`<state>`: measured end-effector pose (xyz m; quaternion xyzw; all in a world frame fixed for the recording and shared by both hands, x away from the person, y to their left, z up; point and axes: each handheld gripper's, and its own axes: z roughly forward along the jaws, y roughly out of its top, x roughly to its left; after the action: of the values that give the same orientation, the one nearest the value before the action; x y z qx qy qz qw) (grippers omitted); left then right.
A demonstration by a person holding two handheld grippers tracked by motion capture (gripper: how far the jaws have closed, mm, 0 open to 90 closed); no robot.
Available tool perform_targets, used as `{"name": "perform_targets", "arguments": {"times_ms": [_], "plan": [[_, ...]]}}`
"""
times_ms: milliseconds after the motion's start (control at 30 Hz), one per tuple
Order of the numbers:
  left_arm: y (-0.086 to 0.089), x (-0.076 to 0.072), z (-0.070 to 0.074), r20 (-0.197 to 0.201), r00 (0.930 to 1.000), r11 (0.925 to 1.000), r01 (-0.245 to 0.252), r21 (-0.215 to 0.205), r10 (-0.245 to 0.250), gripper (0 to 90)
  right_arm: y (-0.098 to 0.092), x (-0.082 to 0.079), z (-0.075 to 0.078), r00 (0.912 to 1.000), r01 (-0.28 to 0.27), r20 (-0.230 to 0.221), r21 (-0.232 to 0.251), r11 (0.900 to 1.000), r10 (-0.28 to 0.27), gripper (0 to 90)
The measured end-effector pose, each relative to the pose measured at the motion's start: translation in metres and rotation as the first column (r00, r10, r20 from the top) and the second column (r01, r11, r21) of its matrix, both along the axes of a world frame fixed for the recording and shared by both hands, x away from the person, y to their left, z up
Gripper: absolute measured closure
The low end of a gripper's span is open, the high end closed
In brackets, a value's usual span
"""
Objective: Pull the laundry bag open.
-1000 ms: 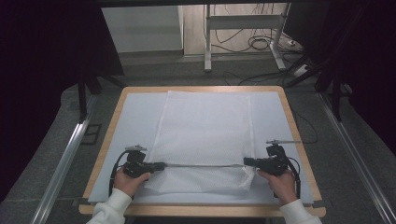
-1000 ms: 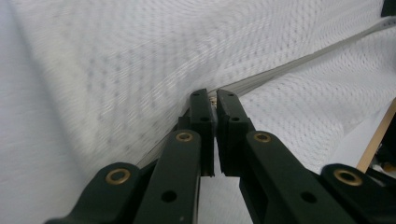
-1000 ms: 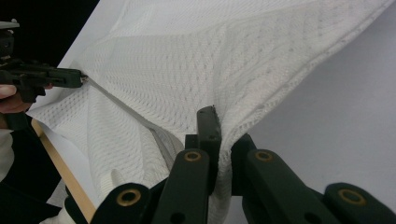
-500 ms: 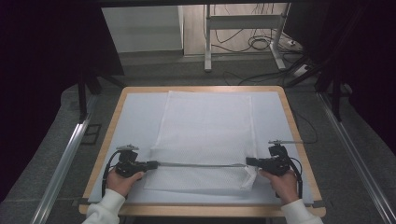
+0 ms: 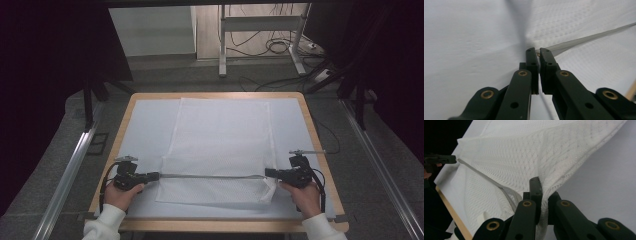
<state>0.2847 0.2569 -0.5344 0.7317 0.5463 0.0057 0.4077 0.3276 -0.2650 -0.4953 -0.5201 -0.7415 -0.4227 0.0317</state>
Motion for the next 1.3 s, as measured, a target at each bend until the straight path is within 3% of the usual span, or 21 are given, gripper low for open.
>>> {"name": "perform_targets", "arguments": {"times_ms": [67, 367, 700, 1100, 1167, 1200, 1300], "plan": [[0.003, 0.0, -0.001, -0.008, 1.0, 0.9999, 0.0, -0.017, 0.0, 87.5, -0.001, 0.001, 0.0, 1.0, -0.002, -0.005, 0.003, 1.0, 0.002, 88.3], [0.0, -0.002, 0.001, 0.002, 1.0, 1.0, 0.007, 0.003, -0.007, 87.5, 0.0, 0.0, 0.0, 1.0, -0.002, 0.001, -0.001, 1.0, 0.002, 88.3], [-0.002, -0.001, 0.001, 0.007, 1.0, 0.9999, 0.001, -0.015, -0.001, 87.4, -0.002, -0.001, 0.002, 1.0, 0.0, 0.005, 0.021, 1.0, 0.0, 87.9], [-0.005, -0.011, 0.005, 0.033, 0.9994, 1.0, 0.007, -0.002, -0.007, 87.2, -0.004, 0.003, 0.0, 0.9999, -0.011, 0.009, 0.016, 1.0, 0.011, 86.8], [-0.006, -0.012, 0.004, 0.053, 0.9986, 1.0, 0.004, 0.006, -0.004, 85.8, -0.003, 0.002, 0.0, 0.9999, -0.009, 0.013, -0.006, 1.0, 0.009, 75.6], [-0.006, -0.012, 0.003, 0.063, 0.998, 0.9999, -0.001, 0.011, 0.0, 79.7, -0.004, 0.001, 0.001, 0.9996, 0.004, 0.029, -0.025, 1.0, -0.003, 65.2], [-0.006, -0.015, 0.005, 0.12, 0.9925, 0.9991, -0.028, 0.03, 0.025, 63.4, -0.007, -0.003, 0.004, 0.9972, 0.053, 0.056, -0.06, 0.997, -0.05, 46.9]]}}
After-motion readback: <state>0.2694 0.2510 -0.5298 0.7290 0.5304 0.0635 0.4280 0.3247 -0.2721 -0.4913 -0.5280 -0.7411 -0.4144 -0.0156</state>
